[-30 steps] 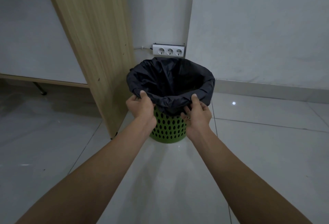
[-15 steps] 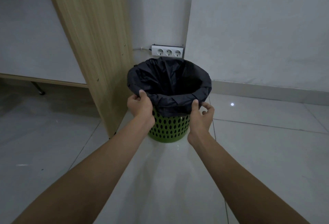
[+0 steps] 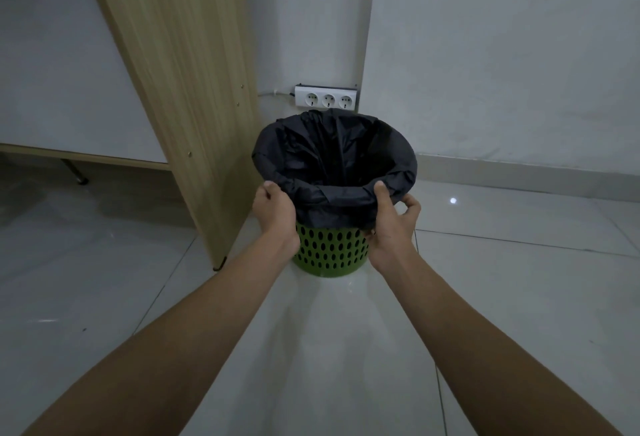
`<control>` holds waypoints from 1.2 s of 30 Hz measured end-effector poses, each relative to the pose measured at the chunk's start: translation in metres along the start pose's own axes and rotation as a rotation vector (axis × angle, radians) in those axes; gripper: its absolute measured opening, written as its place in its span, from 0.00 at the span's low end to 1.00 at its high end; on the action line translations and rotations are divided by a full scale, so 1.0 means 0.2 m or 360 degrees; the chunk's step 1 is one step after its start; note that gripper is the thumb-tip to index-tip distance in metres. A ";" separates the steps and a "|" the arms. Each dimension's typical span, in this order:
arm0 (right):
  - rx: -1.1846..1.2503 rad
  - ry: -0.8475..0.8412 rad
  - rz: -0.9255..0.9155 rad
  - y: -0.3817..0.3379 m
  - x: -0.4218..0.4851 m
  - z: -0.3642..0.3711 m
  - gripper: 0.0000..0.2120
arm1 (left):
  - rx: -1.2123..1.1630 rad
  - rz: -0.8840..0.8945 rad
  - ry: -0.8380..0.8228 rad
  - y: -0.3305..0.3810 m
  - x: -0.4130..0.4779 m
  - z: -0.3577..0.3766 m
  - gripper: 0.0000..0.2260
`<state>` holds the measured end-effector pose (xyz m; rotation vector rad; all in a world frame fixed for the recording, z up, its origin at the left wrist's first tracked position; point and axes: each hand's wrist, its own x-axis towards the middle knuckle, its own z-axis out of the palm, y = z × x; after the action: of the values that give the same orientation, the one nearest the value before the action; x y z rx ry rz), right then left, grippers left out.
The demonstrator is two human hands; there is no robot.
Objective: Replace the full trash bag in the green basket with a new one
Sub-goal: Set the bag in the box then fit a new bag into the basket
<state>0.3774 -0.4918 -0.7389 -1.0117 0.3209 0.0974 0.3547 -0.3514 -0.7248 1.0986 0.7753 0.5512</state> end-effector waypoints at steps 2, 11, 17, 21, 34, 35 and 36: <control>-0.0122 0.0055 -0.0040 0.04 -0.01 0.00 0.17 | -0.0020 0.0029 -0.0026 -0.02 -0.03 -0.01 0.12; -0.0282 0.0020 -0.0231 0.23 -0.11 -0.01 0.11 | 0.0066 0.0072 -0.0118 -0.12 -0.12 -0.06 0.08; -0.0329 0.0085 -0.0372 0.29 -0.16 -0.02 0.15 | -0.0055 -0.0040 -0.0141 -0.18 -0.15 -0.06 0.08; -0.0374 0.0079 -0.0450 0.30 -0.19 -0.04 0.16 | 0.0080 0.0124 -0.0195 -0.20 -0.20 -0.03 0.10; -0.0603 -0.0023 -0.0554 0.29 -0.19 0.01 0.12 | 0.0315 0.0246 -0.0327 -0.21 -0.24 -0.05 0.04; -0.0660 -0.0036 -0.0600 0.30 -0.20 0.00 0.12 | 0.0248 0.0199 -0.0354 -0.21 -0.25 -0.05 0.02; -0.0721 -0.0053 -0.0644 0.30 -0.21 0.00 0.12 | 0.0197 0.0155 -0.0378 -0.21 -0.26 -0.05 0.01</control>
<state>0.3239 -0.4570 -0.7753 -1.5040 0.0560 -0.1880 0.3162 -0.3989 -0.7515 1.2954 0.5565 0.4484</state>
